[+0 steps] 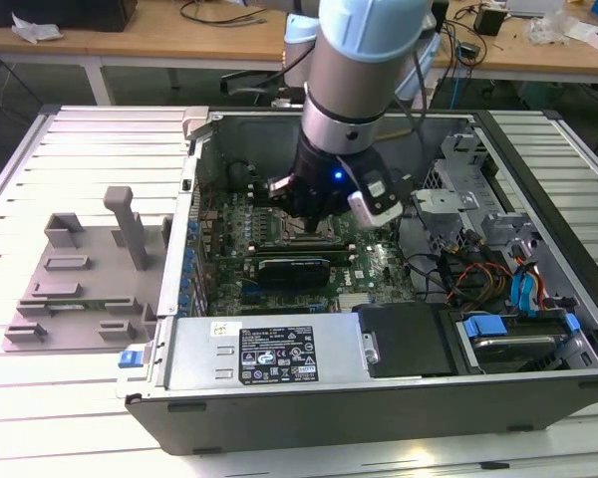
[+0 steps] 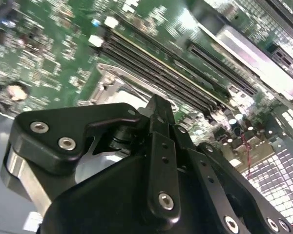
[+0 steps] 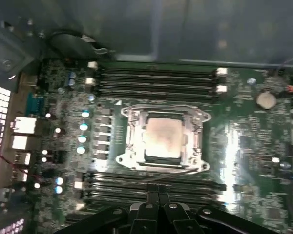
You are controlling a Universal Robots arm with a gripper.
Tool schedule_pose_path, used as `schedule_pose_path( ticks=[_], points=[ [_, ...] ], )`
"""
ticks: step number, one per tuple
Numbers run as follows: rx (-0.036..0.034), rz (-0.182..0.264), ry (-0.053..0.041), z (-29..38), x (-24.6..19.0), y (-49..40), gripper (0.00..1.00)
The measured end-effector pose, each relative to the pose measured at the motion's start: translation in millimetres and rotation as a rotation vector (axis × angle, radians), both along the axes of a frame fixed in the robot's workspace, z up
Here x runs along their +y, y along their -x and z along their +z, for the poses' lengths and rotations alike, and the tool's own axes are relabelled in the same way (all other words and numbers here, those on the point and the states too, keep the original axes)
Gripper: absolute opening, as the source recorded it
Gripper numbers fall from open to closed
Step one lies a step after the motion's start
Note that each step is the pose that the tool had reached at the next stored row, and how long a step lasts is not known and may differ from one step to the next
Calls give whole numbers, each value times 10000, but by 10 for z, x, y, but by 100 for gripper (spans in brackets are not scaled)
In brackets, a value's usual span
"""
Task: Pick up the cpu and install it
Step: 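Install the second cpu locking lever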
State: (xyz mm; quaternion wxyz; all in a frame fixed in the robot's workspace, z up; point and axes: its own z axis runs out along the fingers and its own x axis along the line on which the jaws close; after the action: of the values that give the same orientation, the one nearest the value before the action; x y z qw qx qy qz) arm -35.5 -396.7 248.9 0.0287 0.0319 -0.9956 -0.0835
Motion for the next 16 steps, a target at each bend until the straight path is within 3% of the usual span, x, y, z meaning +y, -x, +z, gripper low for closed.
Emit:
schedule_pose_path(
  ticks=[3,10,12,16],
  points=[
    [0,-1,-10,-69,0,117,11],
    [0,0,-11,-269,16,191,11],
    [2,2,-7,-313,46,209,11],
    [0,21,-7,-413,187,274,11]
  ],
)
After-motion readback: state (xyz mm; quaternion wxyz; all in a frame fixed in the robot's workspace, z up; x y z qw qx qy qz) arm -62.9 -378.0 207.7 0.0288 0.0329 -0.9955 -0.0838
